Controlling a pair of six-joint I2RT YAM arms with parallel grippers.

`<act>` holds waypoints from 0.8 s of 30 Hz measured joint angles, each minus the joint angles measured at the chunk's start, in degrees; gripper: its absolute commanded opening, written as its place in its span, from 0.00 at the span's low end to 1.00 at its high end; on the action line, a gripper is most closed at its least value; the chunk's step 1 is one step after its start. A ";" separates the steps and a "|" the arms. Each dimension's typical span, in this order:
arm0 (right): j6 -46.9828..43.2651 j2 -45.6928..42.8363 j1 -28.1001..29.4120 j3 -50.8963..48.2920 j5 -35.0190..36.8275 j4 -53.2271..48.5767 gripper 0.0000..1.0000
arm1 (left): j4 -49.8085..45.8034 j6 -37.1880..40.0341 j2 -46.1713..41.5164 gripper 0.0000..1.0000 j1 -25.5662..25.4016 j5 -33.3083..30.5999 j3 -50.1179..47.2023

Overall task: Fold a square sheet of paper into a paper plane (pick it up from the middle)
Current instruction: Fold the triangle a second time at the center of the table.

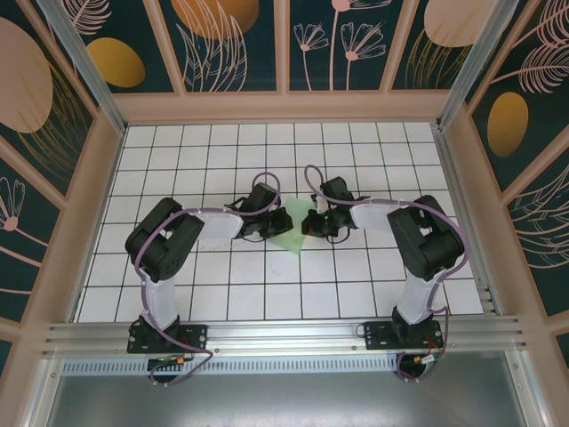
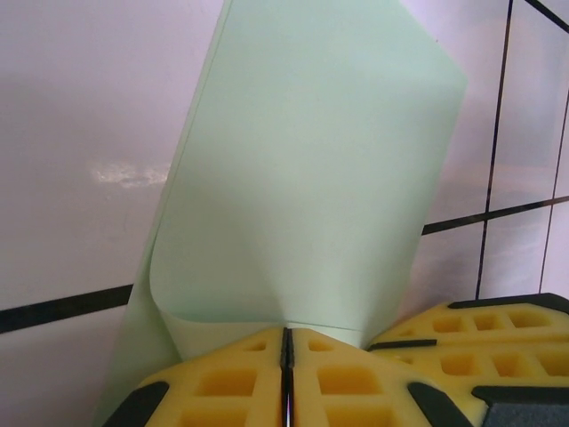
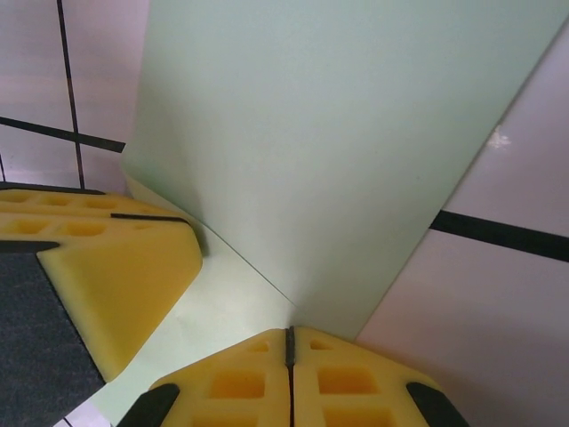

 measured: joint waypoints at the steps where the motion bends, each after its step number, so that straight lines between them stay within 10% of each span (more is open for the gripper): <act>1: -0.07 0.09 0.00 0.13 0.04 -0.04 0.07 | -0.02 0.04 0.00 0.12 0.04 -0.09 0.00; 24: -2.54 0.68 0.44 0.92 1.27 -0.28 0.07 | -0.52 8.00 -5.18 0.12 6.34 5.53 0.87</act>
